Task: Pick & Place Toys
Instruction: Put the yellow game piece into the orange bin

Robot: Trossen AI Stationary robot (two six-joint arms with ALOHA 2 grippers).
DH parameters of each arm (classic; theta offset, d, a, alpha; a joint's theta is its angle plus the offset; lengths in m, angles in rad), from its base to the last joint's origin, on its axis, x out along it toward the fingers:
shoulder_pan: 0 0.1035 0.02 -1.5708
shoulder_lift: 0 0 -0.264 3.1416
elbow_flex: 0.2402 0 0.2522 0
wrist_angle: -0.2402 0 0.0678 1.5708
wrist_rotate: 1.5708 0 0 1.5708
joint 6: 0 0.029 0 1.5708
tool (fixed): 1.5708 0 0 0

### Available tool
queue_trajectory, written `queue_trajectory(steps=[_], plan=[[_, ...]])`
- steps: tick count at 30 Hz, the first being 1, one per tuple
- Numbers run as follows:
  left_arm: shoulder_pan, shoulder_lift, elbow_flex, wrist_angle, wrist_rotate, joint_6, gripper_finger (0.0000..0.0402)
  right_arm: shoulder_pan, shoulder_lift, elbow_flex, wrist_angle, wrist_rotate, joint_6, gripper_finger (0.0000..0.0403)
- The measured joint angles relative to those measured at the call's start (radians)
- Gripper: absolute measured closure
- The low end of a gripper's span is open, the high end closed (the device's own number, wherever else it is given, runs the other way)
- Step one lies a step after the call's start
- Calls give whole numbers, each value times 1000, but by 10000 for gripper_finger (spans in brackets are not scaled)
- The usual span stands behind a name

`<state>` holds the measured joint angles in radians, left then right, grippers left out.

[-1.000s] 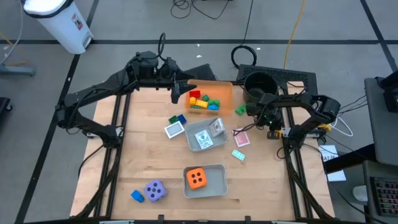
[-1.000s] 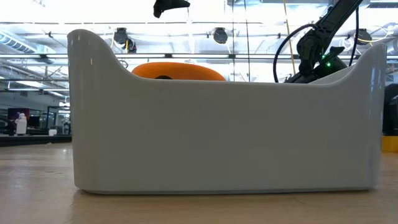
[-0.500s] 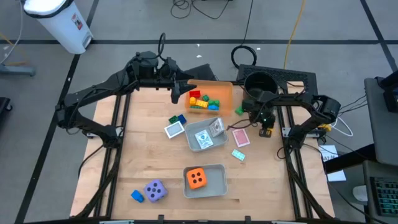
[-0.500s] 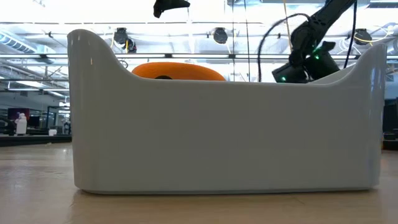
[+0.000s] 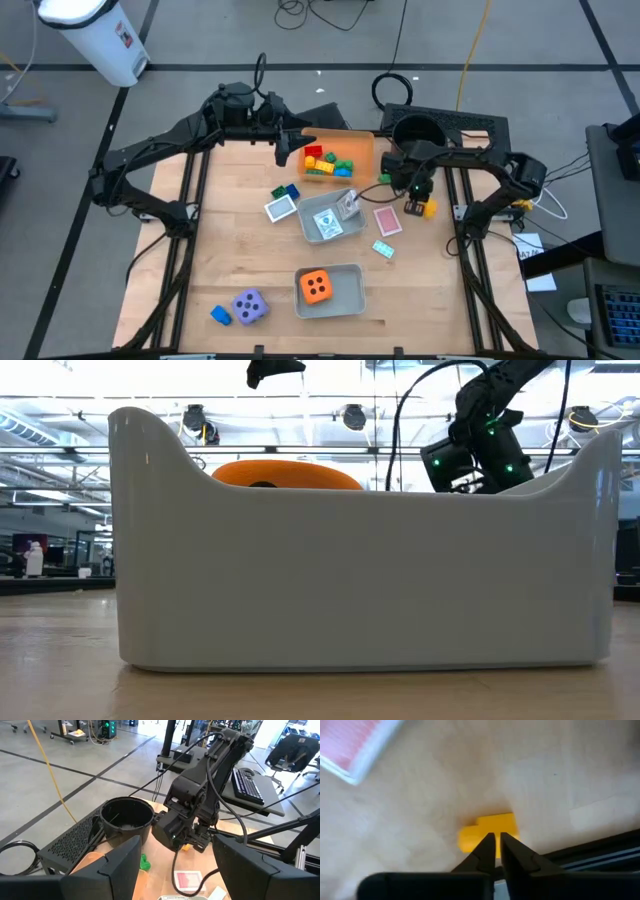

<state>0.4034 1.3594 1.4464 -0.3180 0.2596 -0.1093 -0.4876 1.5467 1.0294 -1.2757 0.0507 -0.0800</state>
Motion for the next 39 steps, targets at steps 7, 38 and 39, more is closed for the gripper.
queue_trajectory(steps=[7, 38, 39], plan=[[0, 0, 0, 0, 0, 0, 149, -46, -1, 11, -31, -107, 164, 282], [0, 0, 0, -30, 1, 28, 149, -47, -425, -168, 20, -24, 1008, 131], [0, 0, 0, -31, 2, 28, 149, -47, -438, -183, 37, -23, 1022, 131]])
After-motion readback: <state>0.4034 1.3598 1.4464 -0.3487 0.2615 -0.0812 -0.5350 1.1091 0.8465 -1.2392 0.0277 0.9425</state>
